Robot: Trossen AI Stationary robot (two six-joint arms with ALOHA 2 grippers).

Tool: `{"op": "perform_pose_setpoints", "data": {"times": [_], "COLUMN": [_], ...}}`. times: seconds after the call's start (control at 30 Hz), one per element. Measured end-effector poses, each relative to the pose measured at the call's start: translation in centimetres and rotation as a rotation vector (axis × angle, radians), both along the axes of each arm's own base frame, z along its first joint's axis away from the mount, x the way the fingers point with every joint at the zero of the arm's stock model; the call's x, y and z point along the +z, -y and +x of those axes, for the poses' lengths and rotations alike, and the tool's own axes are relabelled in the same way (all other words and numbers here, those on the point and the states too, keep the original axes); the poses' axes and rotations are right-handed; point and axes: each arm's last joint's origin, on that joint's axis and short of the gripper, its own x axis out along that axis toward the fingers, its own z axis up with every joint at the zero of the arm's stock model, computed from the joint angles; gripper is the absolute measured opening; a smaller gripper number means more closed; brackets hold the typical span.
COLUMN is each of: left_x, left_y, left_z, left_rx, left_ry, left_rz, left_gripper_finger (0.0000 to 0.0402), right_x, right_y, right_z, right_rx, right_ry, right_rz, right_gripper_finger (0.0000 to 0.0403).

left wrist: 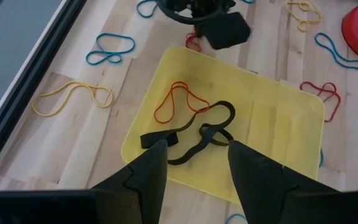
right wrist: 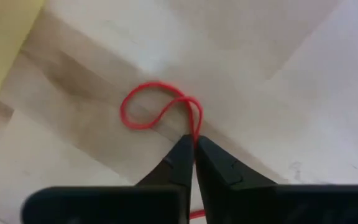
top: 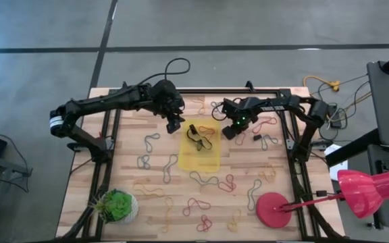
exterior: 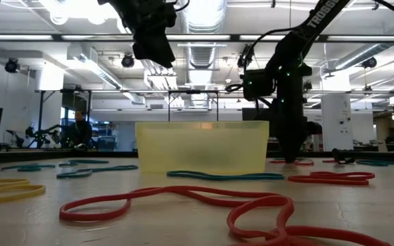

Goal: Pick and place rubber bands into bin
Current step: Put the red rubber band into the yellow bin, then put the blue rubber band into the yellow bin

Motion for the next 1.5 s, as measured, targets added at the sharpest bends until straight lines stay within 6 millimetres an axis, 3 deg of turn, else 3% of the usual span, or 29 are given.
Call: {"op": "perform_pose_setpoints", "data": {"times": [0.07,0.23,0.37,0.47,0.57,0.8,1.0,1.23,1.5], "left_x": [0.1,0.1,0.1,0.1,0.1,-0.6,-2.2,-6.8,-15.7], "left_y": [0.0,0.0,0.0,0.0,0.0,0.4,1.0,1.5,0.8], "left_z": [-0.1,-0.1,-0.1,-0.1,-0.1,-1.5,-2.9,-5.2,-8.5], "left_rx": [-0.001,-0.002,-0.002,-0.016,-0.021,-0.062,-0.052,0.074,0.214], "left_ry": [0.003,0.005,0.005,0.003,0.001,-0.155,-0.307,-0.446,-0.676], "left_rz": [0.002,0.003,0.004,0.017,0.022,0.030,-0.036,-0.062,-0.164], "left_gripper_finger": [0.0155,0.0155,0.0155,0.0155,0.0155,0.0155,0.0155,0.0155,0.0155], "right_x": [1.1,6.6,12.4,15.3,17.0,15.8,14.4,15.1,17.0], "right_y": [-0.5,-1.6,-3.0,-3.6,-3.7,-4.3,-6.6,-8.3,-8.5], "right_z": [-0.2,-0.7,-0.8,0.0,1.8,7.4,10.6,10.0,8.0], "right_rx": [0.005,-0.043,-0.096,-0.071,-0.038,0.095,0.247,0.365,0.361], "right_ry": [0.029,0.200,0.411,0.535,0.631,0.609,0.519,0.390,0.371], "right_rz": [0.008,-0.059,-0.110,-0.119,-0.120,-0.081,-0.022,-0.193,-0.222], "right_gripper_finger": [0.0008,0.0008,0.0008,0.0008,0.0008,0.0020,0.0083,0.0166,0.0212]}}
